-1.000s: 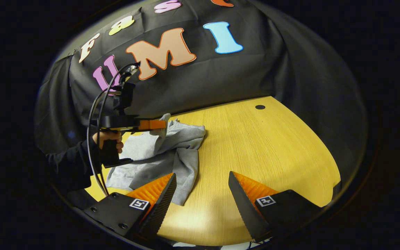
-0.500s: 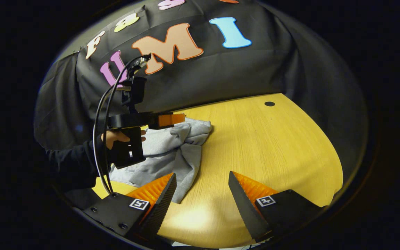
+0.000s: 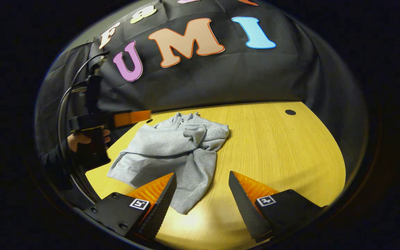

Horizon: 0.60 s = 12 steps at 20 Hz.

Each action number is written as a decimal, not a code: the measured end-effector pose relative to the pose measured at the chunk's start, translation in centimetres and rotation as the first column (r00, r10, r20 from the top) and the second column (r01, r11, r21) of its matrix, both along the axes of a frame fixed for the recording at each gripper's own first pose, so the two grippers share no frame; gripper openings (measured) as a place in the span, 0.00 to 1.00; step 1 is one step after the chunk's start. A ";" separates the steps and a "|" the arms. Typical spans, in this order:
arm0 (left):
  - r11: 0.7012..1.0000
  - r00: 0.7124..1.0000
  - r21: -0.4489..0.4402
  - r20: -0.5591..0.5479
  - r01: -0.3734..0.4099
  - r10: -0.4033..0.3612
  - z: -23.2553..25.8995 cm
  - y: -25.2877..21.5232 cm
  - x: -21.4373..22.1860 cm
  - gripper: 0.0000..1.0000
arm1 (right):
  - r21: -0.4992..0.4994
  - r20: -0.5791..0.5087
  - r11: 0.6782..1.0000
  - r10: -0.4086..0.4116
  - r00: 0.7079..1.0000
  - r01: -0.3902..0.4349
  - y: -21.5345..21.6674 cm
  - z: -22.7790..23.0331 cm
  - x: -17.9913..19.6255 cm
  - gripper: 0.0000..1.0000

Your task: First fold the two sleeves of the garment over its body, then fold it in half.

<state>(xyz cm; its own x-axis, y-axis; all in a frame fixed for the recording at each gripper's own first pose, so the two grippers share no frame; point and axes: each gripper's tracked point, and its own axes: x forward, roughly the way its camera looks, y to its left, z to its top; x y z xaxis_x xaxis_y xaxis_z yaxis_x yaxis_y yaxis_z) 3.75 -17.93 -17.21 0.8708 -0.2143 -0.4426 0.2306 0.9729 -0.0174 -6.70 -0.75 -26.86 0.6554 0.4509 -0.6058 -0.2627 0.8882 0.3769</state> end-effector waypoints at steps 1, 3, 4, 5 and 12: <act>1.000 1.000 0.011 -0.003 -0.020 0.020 -0.2 2.1 -0.6 0.97 | 0.003 -0.002 1.000 -0.003 1.000 0.004 0.8 0.0 0.0 0.96; 0.998 0.998 0.026 -0.019 -0.052 0.053 -0.9 6.3 -1.8 0.97 | -0.038 0.005 0.999 -0.007 1.000 0.007 1.6 -0.4 0.3 0.96; 0.997 0.997 0.033 -0.037 -0.065 0.066 -1.6 8.1 -2.3 0.97 | -0.057 0.004 0.998 -0.008 1.000 0.008 1.9 -0.7 0.3 0.96; 0.996 0.994 0.041 -0.069 -0.076 0.079 -2.6 9.8 -3.1 0.97 | -0.070 -0.001 0.998 -0.007 1.000 0.007 2.3 -1.0 0.1 0.96; 0.992 0.972 0.073 -0.204 -0.105 0.118 -8.4 17.5 -8.0 0.98 | -0.161 -0.041 0.987 -0.029 0.999 0.022 3.5 -3.2 -0.4 0.96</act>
<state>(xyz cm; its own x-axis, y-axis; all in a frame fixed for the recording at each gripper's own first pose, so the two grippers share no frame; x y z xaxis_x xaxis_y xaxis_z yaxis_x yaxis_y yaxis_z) -4.24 -0.43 -25.66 0.7751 -0.0878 -0.6257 0.1184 0.9929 0.0074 -7.12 2.80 -30.07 0.6373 0.3296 -0.6966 -0.2262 0.9441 0.2397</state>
